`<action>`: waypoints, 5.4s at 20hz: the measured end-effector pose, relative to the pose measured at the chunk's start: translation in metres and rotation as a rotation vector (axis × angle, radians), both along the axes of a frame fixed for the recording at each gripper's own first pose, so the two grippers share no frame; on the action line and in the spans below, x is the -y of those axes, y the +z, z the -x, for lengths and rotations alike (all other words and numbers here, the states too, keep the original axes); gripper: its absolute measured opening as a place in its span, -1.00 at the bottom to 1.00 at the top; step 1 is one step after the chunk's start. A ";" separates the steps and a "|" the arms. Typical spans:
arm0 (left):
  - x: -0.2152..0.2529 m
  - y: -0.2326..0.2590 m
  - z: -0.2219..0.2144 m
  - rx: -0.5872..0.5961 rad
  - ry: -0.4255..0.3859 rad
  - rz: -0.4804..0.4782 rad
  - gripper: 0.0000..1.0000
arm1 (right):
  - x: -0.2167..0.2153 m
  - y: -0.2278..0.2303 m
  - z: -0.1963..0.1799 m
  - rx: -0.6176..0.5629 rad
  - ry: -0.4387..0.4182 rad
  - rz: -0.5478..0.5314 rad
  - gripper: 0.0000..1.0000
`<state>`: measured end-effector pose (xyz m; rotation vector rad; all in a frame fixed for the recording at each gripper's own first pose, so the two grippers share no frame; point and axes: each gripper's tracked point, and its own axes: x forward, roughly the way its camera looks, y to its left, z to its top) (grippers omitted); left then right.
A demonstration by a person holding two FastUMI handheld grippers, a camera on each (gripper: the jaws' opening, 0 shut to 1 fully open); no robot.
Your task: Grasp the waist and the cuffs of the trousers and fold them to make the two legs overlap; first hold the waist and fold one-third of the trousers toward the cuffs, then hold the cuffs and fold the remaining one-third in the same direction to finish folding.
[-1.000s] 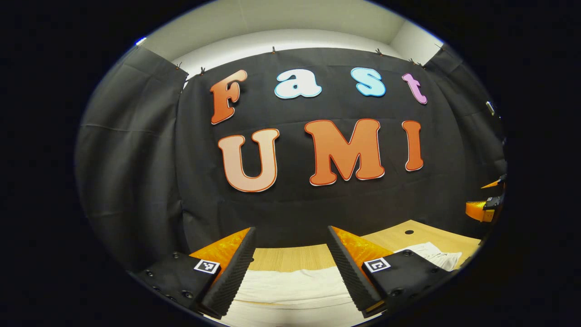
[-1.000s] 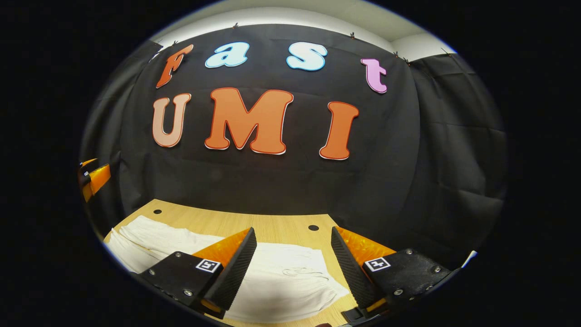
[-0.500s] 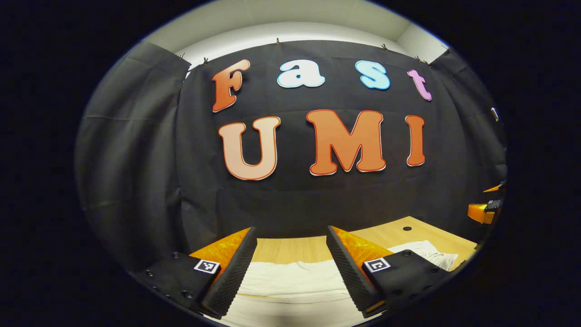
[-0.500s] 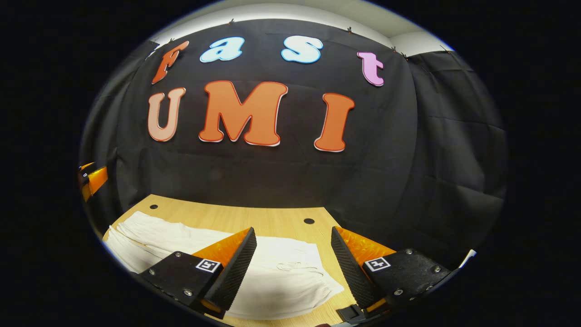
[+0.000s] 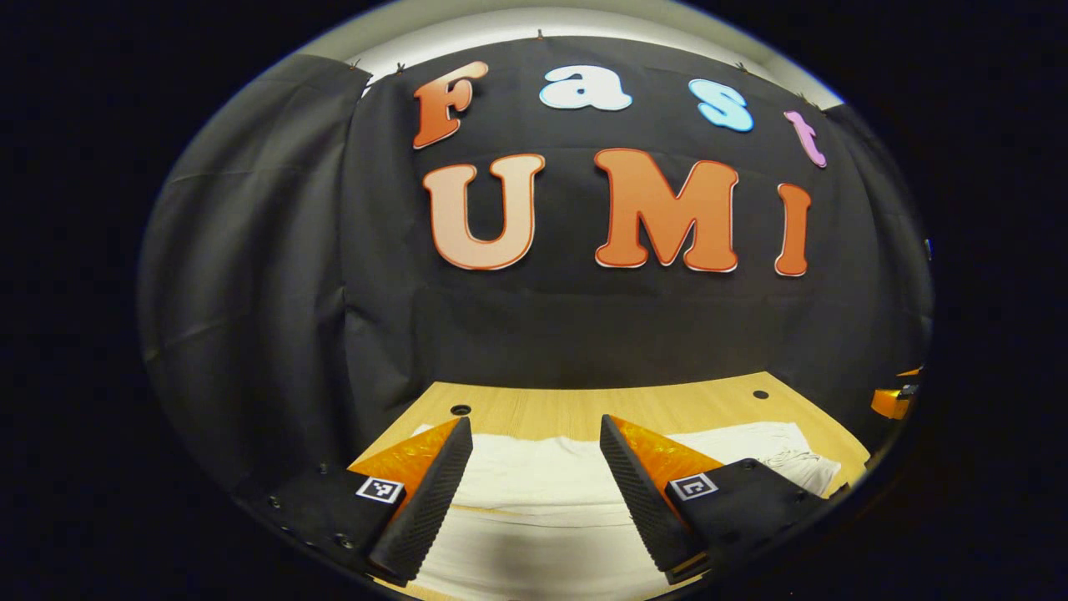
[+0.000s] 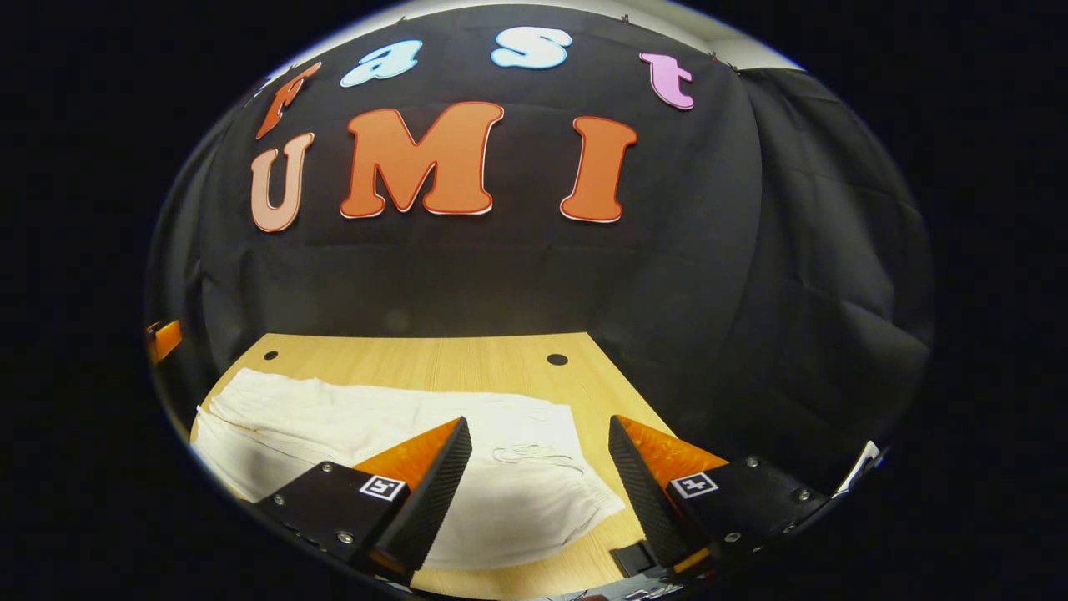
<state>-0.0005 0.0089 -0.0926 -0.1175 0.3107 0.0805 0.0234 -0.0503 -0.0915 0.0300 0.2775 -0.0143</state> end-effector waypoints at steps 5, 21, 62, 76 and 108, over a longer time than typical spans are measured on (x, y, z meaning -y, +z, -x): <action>-0.040 -0.050 0.014 -0.157 0.098 0.037 0.99 | 0.006 -0.032 -0.003 -0.096 0.040 -0.049 0.99; -0.154 -0.215 0.081 -0.628 0.293 0.427 0.96 | 0.001 -0.155 0.004 -0.569 -0.063 -0.267 0.95; -0.247 -0.330 0.086 -0.633 0.506 0.868 -0.92 | 0.053 -0.252 -0.017 -0.697 -0.394 -0.613 0.60; -0.262 -0.281 0.050 -0.555 0.403 0.817 -0.92 | 0.047 -0.247 -0.033 -0.636 -0.492 -0.942 -0.87; -0.289 -0.239 -0.187 -0.541 0.048 0.697 -0.92 | -0.004 -0.121 -0.156 -0.603 -0.429 -1.072 -0.90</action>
